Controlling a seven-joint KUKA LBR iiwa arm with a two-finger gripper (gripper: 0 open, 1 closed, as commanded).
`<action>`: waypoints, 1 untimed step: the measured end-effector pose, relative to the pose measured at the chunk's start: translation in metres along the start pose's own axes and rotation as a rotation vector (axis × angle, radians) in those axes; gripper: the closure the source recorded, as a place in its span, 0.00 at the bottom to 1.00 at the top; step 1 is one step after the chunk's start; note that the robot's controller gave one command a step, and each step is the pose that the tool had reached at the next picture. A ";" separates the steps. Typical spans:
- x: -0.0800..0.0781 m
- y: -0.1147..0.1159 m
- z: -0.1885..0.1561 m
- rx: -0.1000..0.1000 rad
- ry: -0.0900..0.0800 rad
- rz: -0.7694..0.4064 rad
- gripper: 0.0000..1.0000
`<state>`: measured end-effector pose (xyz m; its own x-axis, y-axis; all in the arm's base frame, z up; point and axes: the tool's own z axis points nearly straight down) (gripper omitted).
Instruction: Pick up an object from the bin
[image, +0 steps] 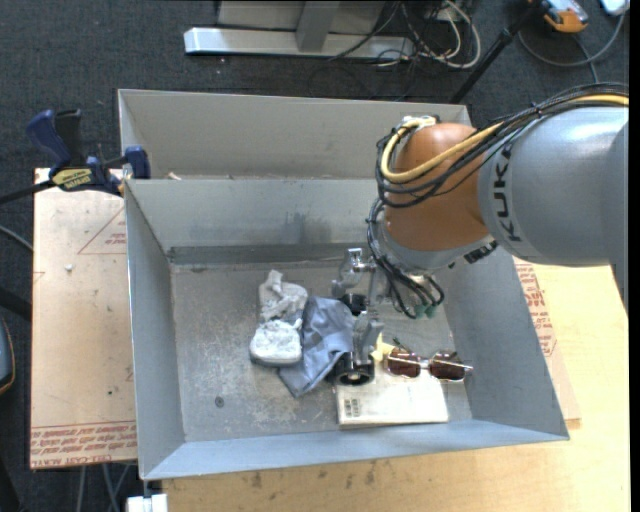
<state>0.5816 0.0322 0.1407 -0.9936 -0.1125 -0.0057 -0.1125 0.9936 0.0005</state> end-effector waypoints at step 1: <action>-0.025 0.001 0.006 -0.001 -0.005 -0.224 0.00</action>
Offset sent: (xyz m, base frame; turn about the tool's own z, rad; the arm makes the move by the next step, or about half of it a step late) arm 0.0237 0.0043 0.0001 -0.3114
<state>0.6065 0.0363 0.1348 -0.9438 -0.3305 -0.0104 -0.3305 0.9438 -0.0005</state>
